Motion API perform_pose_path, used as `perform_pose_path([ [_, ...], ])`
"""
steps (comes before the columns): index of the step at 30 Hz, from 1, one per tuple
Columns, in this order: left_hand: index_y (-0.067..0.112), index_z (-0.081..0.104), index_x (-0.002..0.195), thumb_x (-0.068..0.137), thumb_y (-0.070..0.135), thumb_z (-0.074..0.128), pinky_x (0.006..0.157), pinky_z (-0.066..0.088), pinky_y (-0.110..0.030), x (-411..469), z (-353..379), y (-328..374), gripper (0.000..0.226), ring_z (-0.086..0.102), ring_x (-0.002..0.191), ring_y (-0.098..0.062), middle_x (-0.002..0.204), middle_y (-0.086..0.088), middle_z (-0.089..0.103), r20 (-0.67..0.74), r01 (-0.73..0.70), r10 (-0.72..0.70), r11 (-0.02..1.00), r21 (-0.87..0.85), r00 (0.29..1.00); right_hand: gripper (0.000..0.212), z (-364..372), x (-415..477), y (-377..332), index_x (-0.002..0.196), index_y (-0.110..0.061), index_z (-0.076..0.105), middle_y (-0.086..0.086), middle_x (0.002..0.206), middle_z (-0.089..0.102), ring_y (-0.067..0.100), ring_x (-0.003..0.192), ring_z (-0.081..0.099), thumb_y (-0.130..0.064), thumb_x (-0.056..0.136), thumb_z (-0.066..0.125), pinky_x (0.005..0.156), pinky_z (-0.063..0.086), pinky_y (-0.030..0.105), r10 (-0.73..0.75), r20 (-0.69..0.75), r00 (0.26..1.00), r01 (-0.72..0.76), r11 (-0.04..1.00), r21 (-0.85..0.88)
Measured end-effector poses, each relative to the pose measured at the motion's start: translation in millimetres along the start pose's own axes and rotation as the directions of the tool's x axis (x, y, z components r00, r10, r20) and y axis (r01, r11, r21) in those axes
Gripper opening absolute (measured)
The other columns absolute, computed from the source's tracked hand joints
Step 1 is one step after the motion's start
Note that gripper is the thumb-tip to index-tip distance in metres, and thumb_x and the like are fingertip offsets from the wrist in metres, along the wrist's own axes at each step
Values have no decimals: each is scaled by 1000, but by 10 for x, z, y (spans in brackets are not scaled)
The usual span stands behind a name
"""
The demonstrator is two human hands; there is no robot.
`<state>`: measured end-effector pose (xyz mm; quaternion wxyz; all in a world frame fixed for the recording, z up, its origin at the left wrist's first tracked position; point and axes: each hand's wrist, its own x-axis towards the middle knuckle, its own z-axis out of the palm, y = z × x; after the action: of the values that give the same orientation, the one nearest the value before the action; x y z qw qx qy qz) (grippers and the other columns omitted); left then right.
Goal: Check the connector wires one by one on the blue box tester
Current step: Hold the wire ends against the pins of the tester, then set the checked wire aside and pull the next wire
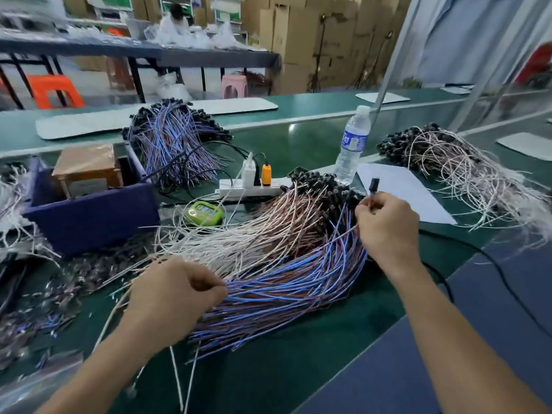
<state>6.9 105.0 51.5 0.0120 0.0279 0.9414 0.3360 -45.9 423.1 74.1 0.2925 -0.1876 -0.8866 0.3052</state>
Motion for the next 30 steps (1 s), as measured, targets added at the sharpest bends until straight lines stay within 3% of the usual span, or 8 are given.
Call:
perform_pose_path([
  [2,55,76,71,75,46,88,51,37,-18,-48,111,58,15,56,54,1,57,28,65,-117,-130,161,964,233,980,10,62,-17,76,94,-19,60,-8,69,59,24,67,55,-19,88,67,66,39,29,-14,9,1000,15,1000,-7],
  [5,48,79,69,58,39,100,51,34,-15,-69,206,52,26,65,54,-12,61,17,70,-155,-249,316,906,343,936,21,150,-34,177,102,-19,57,-5,76,55,25,73,50,-21,87,72,70,41,32,-50,102,994,57,996,-73],
  [8,47,79,69,57,39,100,51,36,-14,-46,218,26,26,68,65,-7,66,25,69,-140,-273,343,890,365,929,24,183,-44,229,92,-23,55,-5,72,54,24,70,52,-29,86,77,67,38,29,-80,161,984,98,989,-107],
  [13,44,79,71,62,51,94,53,28,-9,-75,232,42,19,67,70,-6,69,27,69,-178,-287,361,895,342,915,37,201,-101,247,100,-16,60,-6,69,52,23,67,52,-46,87,76,65,39,29,-126,105,986,141,979,-149],
  [16,42,81,77,72,59,82,54,44,-18,-103,237,55,19,69,76,-5,74,26,71,-237,-307,386,900,310,892,32,152,-171,262,102,-18,56,-10,63,52,16,58,52,-44,91,71,55,35,28,-114,72,991,122,985,-119],
  [21,54,74,81,77,68,75,74,43,-30,-83,99,-40,15,58,83,14,79,39,66,-321,-190,209,978,89,924,24,43,-415,123,78,-24,51,-9,48,53,2,48,56,-22,95,68,43,36,9,-173,9,985,172,984,51],
  [25,64,70,84,77,55,80,77,43,-29,-11,-94,-104,14,57,84,20,79,50,61,-379,-82,42,993,-88,924,21,265,-766,-387,77,-26,59,-13,51,59,3,40,53,-17,94,67,41,35,9,-293,248,923,212,927,309],
  [30,37,83,93,87,18,78,78,51,-32,-45,-268,-274,21,73,84,-20,91,11,80,-479,0,35,997,74,877,9,851,-1191,-1112,86,-23,71,-7,59,67,6,48,59,-19,93,66,47,42,16,-440,456,773,186,845,501],
])
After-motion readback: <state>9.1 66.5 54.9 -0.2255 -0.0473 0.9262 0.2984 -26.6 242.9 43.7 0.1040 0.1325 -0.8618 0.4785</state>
